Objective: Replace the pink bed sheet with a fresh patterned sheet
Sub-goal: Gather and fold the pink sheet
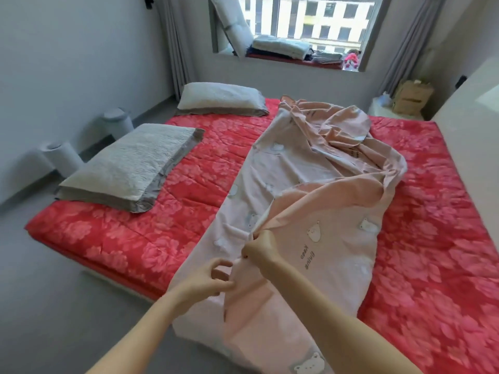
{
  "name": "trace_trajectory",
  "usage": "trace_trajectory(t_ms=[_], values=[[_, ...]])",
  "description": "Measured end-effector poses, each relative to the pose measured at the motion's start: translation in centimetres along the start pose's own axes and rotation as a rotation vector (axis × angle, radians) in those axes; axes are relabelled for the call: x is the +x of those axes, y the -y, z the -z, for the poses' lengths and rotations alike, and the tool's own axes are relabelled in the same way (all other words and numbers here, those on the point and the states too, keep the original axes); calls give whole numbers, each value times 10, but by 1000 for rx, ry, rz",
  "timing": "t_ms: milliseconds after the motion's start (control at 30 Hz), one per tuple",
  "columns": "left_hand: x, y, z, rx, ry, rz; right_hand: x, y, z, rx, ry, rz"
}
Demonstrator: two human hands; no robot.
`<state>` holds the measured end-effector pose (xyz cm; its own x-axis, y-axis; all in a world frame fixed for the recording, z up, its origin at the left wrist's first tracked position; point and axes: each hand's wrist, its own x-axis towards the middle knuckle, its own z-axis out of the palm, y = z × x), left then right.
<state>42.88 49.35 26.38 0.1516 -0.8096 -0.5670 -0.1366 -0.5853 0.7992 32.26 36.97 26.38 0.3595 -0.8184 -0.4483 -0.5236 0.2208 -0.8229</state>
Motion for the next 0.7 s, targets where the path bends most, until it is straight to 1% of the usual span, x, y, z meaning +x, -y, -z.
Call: trace_trajectory(t_ms=[67, 133, 200, 300, 400, 500, 600, 700], values=[[3, 32, 9, -121, -4, 75, 8, -19, -32, -56, -25, -64], [10, 49, 10, -202, -74, 101, 17, -36, -44, -73, -64, -116], [17, 59, 17, -229, -151, 130, 27, -44, -50, -147, -107, -144], [30, 67, 40, -229, -251, 154, 44, -50, -40, -246, -124, -184], [48, 65, 69, -206, -335, 148, 61, -55, -10, -340, -137, -249], [74, 54, 94, -158, -375, 143, 80, -72, 33, -541, -156, -379], [100, 39, 113, -95, -386, 120, 88, -92, 71, -753, -237, -544], [125, 24, 130, -51, -406, 91, 96, -103, 87, -941, -312, -668]])
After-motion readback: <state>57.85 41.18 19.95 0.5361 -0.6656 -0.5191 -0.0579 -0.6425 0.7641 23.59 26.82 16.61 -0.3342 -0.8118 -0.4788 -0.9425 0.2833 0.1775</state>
